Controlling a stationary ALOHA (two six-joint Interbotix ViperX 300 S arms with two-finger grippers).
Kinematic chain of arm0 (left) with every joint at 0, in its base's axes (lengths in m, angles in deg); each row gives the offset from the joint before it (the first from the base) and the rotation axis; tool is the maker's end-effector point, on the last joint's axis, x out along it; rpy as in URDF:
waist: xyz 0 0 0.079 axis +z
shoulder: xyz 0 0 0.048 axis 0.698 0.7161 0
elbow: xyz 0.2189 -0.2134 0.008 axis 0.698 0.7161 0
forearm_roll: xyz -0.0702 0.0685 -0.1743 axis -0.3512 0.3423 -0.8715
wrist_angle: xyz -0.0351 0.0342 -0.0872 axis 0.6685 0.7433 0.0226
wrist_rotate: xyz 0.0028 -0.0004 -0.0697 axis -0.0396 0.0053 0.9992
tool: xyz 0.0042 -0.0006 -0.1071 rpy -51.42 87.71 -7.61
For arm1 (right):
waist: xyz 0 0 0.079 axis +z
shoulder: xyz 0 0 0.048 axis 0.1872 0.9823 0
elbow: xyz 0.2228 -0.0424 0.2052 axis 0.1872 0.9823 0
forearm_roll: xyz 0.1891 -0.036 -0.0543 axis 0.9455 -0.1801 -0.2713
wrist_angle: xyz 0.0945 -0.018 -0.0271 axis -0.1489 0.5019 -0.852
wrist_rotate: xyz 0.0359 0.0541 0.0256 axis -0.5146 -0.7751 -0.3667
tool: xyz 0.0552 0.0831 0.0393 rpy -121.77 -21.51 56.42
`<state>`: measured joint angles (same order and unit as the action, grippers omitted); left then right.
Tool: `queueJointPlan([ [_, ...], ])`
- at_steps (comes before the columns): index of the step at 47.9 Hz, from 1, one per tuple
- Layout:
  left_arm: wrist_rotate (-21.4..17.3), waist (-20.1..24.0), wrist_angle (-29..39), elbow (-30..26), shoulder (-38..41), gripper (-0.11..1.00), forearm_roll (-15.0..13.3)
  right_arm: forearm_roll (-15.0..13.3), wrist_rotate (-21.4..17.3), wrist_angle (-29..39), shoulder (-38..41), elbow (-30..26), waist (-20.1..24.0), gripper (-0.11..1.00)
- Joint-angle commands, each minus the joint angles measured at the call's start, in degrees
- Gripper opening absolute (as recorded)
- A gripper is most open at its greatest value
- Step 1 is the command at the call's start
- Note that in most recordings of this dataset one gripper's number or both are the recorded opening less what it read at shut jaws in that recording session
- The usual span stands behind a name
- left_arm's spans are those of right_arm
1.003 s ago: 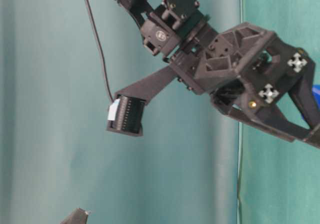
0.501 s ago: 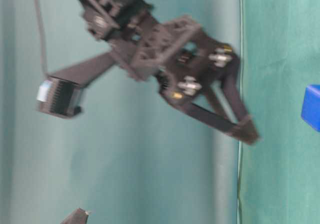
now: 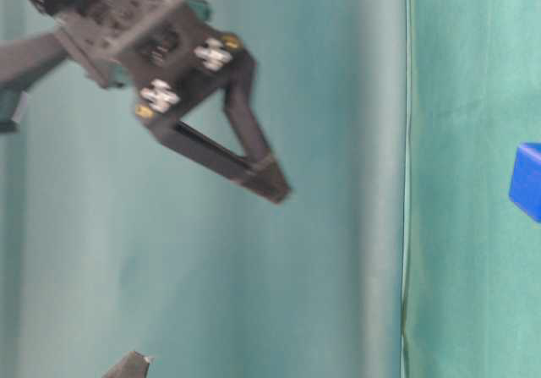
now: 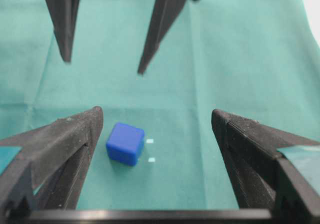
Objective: Handover the blue block to the right arm after grasping it with the left arm, then place it in the designated position.
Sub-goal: 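Open the right gripper to release the cube and lift away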
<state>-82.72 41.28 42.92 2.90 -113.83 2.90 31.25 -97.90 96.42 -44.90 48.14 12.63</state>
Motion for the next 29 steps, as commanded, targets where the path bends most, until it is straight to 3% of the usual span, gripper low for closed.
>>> queueJointPlan([
  [1,0.0,-0.26,-0.26,-0.7,-0.26,1.0,0.0,-0.18,0.09,0.44,-2.72,-1.23,0.18,0.89],
  [16,0.0,-0.18,-0.26,-0.62,-0.26,1.0,-0.09,-0.44,0.18,0.44,-4.13,-0.7,0.26,0.89],
  [29,0.0,-0.18,-0.26,-0.62,-0.26,1.0,0.0,-1.32,0.18,-3.87,-9.23,2.9,0.35,0.89],
])
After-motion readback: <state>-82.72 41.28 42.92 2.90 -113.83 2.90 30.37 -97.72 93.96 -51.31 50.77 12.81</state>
